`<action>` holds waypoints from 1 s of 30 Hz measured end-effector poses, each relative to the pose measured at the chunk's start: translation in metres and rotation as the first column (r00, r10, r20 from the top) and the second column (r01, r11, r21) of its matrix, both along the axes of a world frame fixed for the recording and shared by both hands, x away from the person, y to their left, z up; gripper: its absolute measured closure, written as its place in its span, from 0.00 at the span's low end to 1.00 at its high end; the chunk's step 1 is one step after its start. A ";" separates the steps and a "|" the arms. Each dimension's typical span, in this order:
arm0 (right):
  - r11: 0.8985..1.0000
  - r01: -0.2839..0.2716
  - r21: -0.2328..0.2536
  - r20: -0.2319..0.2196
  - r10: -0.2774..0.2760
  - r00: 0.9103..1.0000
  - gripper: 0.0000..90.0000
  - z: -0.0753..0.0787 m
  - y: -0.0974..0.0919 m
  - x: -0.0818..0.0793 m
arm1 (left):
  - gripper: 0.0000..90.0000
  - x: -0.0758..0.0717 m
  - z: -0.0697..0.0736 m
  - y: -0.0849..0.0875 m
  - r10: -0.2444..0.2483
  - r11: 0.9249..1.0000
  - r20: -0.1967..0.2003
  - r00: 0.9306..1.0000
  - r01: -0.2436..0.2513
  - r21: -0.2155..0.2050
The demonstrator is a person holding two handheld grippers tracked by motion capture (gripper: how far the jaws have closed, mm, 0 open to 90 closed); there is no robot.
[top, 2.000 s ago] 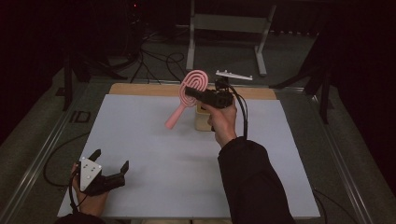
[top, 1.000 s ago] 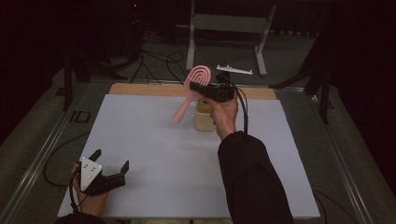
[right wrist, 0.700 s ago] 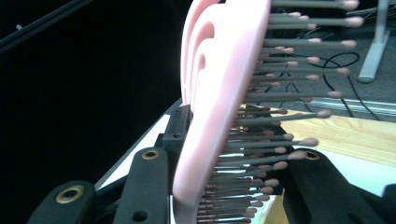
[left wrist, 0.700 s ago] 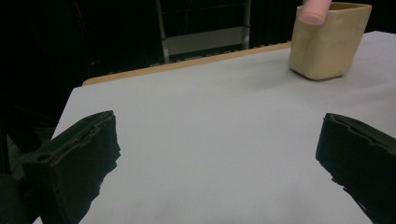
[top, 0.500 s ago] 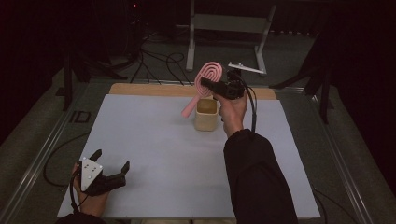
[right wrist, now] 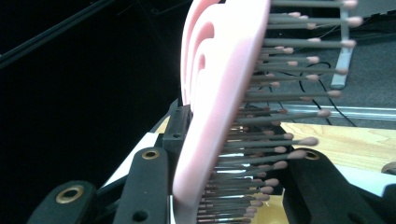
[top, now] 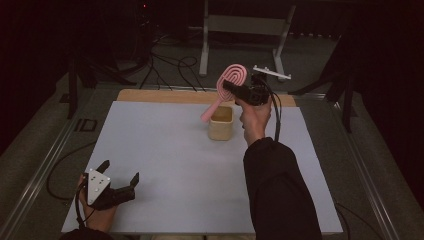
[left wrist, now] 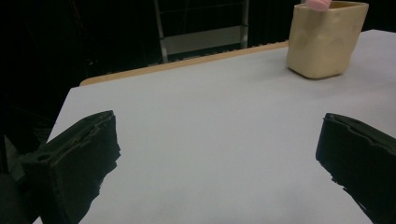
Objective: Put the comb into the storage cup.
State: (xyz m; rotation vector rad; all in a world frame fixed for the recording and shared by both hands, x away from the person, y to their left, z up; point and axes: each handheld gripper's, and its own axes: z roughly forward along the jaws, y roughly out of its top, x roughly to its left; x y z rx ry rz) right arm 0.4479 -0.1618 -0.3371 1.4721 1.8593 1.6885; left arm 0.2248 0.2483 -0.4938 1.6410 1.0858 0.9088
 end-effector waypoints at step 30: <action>0.998 0.049 -0.044 0.020 -0.048 0.999 0.71 0.001 -0.017 0.002 | 0.00 0.000 0.000 0.000 0.001 1.000 -0.002 1.000 -0.001 -0.001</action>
